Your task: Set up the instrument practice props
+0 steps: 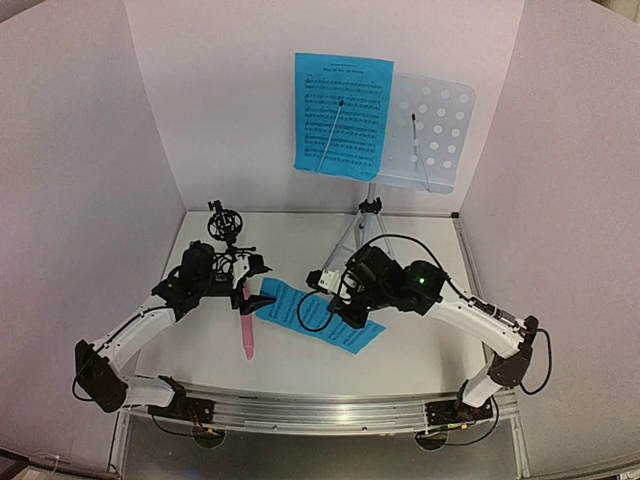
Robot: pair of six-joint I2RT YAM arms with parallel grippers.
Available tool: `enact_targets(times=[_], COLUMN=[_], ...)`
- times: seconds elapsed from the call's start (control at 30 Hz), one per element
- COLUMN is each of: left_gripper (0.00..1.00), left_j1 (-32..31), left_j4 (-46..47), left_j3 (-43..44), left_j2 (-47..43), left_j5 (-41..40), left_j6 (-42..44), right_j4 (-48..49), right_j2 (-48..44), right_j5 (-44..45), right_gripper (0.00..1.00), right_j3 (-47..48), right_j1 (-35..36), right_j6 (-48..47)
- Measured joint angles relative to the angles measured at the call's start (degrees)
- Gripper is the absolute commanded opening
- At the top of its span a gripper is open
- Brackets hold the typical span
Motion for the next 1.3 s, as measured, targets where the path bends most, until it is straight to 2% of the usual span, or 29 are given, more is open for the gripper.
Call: enact_targets(times=[0.13,0.2,0.57,0.6,0.63,0.7,0.73,0.8,0.87,1.03,1.3], left_gripper=[0.16,0.01,0.00,0.00,0.00,0.00,0.00,0.00,0.00,0.00,0.00], left_j1=[-0.07,-0.07,-0.13,-0.13,-0.15,-0.21,-0.36,-0.97,-2.38,-5.89,-7.81], left_j4=[-1.15,-2.44,-14.65,-15.68,-16.72,-18.54,-19.95,-23.81,-27.90,-36.79,-43.98], left_j3=[4.51,4.91,7.87,8.53,9.18,10.33,11.03,12.94,15.06,20.48,25.67], left_j2=[1.76,1.65,1.33,1.31,1.31,1.31,1.31,1.33,1.40,2.75,4.60], left_j5=[3.45,4.84,6.95,6.91,6.88,6.79,6.52,5.54,4.21,1.70,-3.57], left_j6=[-1.31,-0.45,6.92,7.74,8.54,9.89,10.96,14.00,17.69,23.84,28.36], right_j4=[-0.53,-0.61,-0.92,-0.88,-0.84,-0.84,-0.89,-1.04,-1.32,-1.67,-1.76], right_j2=[0.00,0.00,0.04,0.04,0.08,0.24,0.50,1.30,2.96,8.06,10.93], right_j5=[0.23,0.27,2.19,2.53,2.87,3.54,3.96,4.59,4.82,3.45,0.82], right_gripper=[0.00,0.00,0.00,0.05,0.14,0.39,0.47,0.55,0.58,0.57,0.30], right_j3=[1.74,2.34,2.51,2.51,2.51,2.51,2.57,2.89,4.03,8.49,10.64], right_j1=[-0.02,-0.02,0.00,0.00,0.00,0.00,0.00,0.00,0.00,-0.02,-0.02], right_j6=[-1.14,-1.52,-2.93,-3.15,-3.32,-3.58,-3.68,-4.10,-4.90,-5.25,-5.44])
